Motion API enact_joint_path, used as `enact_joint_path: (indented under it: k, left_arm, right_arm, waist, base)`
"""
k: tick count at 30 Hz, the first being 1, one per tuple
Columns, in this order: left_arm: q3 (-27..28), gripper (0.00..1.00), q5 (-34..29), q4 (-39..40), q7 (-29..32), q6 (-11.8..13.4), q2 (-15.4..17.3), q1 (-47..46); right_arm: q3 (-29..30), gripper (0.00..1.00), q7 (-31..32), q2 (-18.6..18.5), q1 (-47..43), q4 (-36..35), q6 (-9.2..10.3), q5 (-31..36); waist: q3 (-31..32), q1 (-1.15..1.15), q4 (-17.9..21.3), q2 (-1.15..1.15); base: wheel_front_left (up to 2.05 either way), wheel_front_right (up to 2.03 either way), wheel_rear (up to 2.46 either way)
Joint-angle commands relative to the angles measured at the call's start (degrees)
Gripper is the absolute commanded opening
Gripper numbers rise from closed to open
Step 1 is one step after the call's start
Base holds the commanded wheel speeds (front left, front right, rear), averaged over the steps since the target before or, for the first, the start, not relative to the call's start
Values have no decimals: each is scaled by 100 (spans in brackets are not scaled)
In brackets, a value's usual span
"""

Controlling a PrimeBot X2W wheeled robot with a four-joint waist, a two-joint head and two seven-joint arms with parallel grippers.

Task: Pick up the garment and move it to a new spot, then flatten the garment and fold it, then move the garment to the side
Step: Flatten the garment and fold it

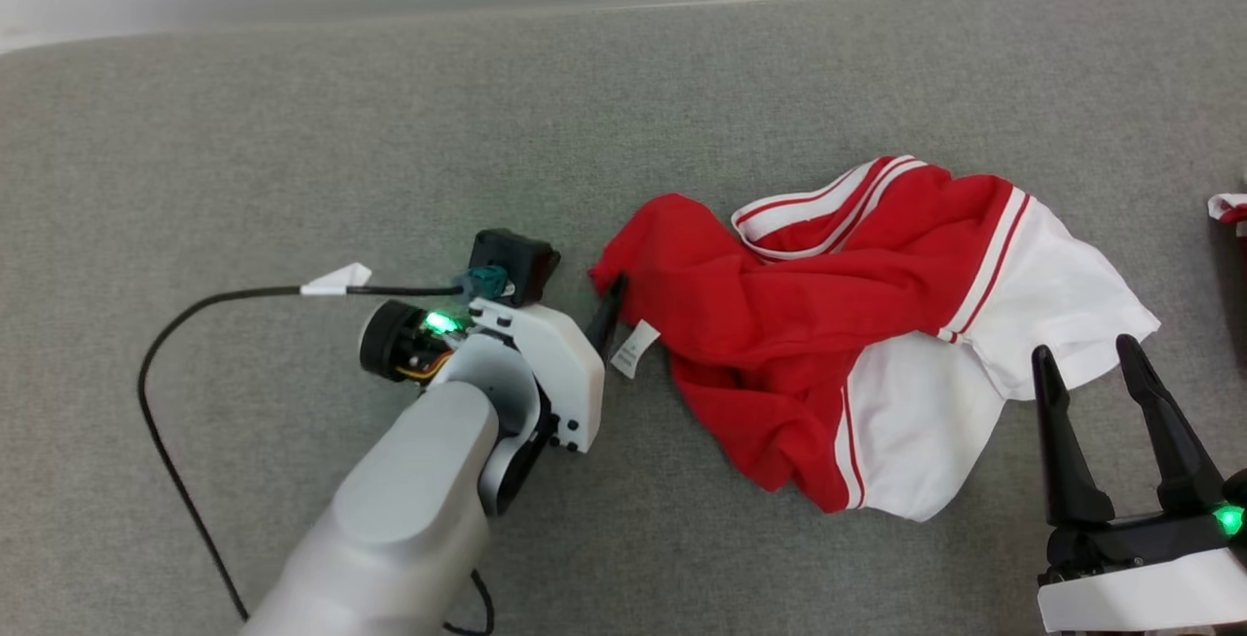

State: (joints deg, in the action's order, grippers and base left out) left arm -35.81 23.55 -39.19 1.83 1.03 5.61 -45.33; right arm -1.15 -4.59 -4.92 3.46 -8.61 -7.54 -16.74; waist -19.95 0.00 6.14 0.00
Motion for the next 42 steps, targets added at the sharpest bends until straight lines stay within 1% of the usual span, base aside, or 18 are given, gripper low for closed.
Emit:
enact_joint_path:
  k: [1,2,3,4,6,9,12,16,18,23,26,29,32,34,36,37,38,42]
  left_arm:
    - [-72,100,98,-297,83,-97,-52,-97]
    - [-141,100,114,-494,223,-173,-74,-112]
    - [-190,77,123,-622,283,-238,-110,-116]
    - [-250,0,103,-744,331,-285,-132,-121]
    - [-359,0,85,-882,324,-367,-165,-166]
    - [-535,0,-96,-965,191,-402,-156,-287]
    - [-546,0,-195,-927,-144,-279,-127,-387]
    - [-310,0,-79,-740,-573,-15,37,-291]
    - [-153,0,22,-568,-752,131,180,-134]
    - [296,0,299,249,-1096,527,596,555]
    - [461,0,441,920,-1137,815,834,1163]
    - [613,0,542,1617,-1052,1129,1035,1855]
    - [729,0,728,2238,-958,1425,1142,2579]
    - [758,0,838,2513,-926,1519,1148,2941]
    - [784,0,863,2626,-972,1552,1137,3067]
    - [782,36,937,2687,-976,1565,1085,3197]
    - [762,100,956,2710,-995,1552,1060,3288]
    - [888,100,920,2836,-1390,1616,995,3397]
  right_arm:
    - [37,100,-28,-29,51,44,13,-37]
    - [60,100,-36,-33,51,50,13,-30]
    - [81,100,-45,-36,49,60,13,-35]
    - [101,100,-43,-40,47,71,13,-42]
    - [152,100,-52,-50,49,76,13,-40]
    - [235,100,-41,-54,64,63,13,-11]
    - [290,100,-21,-52,70,49,13,12]
    - [346,100,-3,-40,12,61,13,26]
    - [384,100,26,-31,-40,50,13,30]
    - [501,100,70,-3,-129,15,13,51]
    - [569,100,93,11,-159,-16,13,61]
    - [580,100,144,21,-189,-33,13,74]
    - [587,100,176,16,-210,-41,13,93]
    - [605,100,200,27,-236,-77,13,124]
    - [612,100,222,32,-251,-96,13,139]
    - [616,100,232,30,-264,-112,13,142]
    - [626,100,250,24,-266,-117,13,146]
    - [599,100,308,0,-298,-183,13,193]
  waist:
    - [-37,0,40,0]
    - [-39,0,43,0]
    - [-46,0,40,0]
    - [-49,0,35,0]
    - [-49,0,15,0]
    - [-34,0,-22,0]
    - [-5,0,-59,0]
    - [81,0,-97,0]
    - [129,0,-117,0]
    - [228,0,-185,0]
    - [278,0,-251,0]
    - [327,0,-300,0]
    - [382,0,-331,0]
    - [414,0,-373,0]
    - [431,0,-393,0]
    - [445,0,-413,0]
    - [468,0,-433,0]
    - [582,0,-479,0]
  base:
    - [0,0,0]
    - [0,0,0]
    - [0,0,0]
    - [0,0,0]
    - [0,0,0]
    - [0,0,0]
    - [0,0,0]
    - [0,0,0]
    - [0,0,0]
    - [0,0,0]
    - [0,0,0]
    - [0,0,0]
    - [0,0,0]
    - [0,0,0]
    - [0,0,0]
    - [0,0,0]
    - [0,0,0]
    - [0,0,0]
